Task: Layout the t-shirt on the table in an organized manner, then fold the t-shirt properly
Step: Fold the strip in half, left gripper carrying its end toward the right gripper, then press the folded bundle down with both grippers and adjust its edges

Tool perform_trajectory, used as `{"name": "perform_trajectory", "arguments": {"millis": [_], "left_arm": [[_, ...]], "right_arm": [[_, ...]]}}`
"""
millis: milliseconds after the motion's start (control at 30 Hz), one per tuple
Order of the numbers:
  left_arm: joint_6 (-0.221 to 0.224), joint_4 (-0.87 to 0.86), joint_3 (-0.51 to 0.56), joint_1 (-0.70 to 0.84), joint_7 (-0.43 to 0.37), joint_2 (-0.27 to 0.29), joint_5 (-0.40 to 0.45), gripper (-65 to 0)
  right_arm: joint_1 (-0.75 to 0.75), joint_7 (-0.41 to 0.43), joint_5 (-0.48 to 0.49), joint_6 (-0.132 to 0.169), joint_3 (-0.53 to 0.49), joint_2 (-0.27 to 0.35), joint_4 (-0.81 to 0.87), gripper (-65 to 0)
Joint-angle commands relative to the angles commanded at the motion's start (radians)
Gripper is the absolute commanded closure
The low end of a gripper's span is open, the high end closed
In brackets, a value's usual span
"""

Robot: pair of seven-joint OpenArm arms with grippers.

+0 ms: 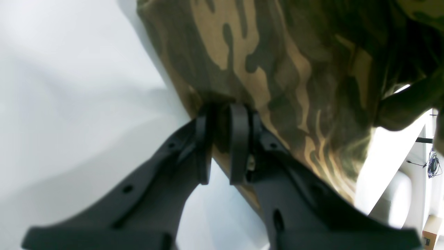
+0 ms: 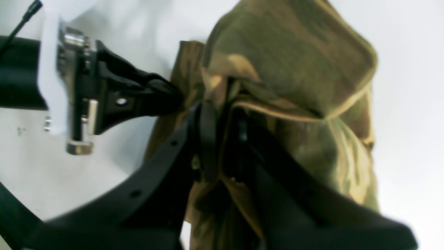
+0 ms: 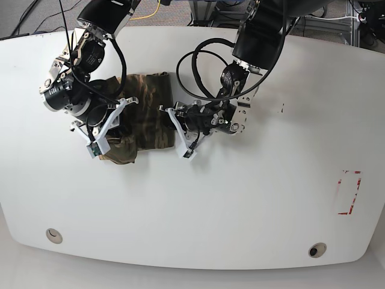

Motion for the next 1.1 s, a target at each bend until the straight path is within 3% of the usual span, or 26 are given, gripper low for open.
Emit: {"name": "perform_trajectory", "arguments": {"millis": [167, 367, 667, 933, 1033, 1100], "left_arm": [[0.0, 0.0, 0.0, 0.0, 0.0, 0.0, -0.002, -6.9], [0.0, 0.0, 0.0, 0.0, 0.0, 0.0, -0.002, -6.9], [0.0, 0.0, 0.0, 0.0, -0.002, 0.0, -0.002, -6.9], [0.0, 0.006, -0.005, 0.0, -0.002, 0.0, -0.002, -6.9], [-0.002, 0.009, -0.006, 0.0, 0.0, 0.0, -0.002, -6.9], [-0.003, 0.026, -0.008, 0.0, 0.0, 0.0, -0.003, -6.9]], "right_arm": [[0.0, 0.0, 0.0, 0.0, 0.0, -0.002, 0.0, -3.8], [-0.011, 0.0, 0.005, 0.0, 0.0, -0.02, 0.0, -20.1], [-0.034, 0.0, 0.006, 0.0, -0.077, -0.031, 0.0, -23.3], [-0.041, 0.0, 0.006, 0.0, -0.1, -0.028, 0.005, -43.4], [-0.037, 0.0, 0.006, 0.0, -0.097, -0.02, 0.006, -47.9], [-0.035, 0.0, 0.012, 0.0, -0.087, 0.018, 0.014, -48.5]]}}
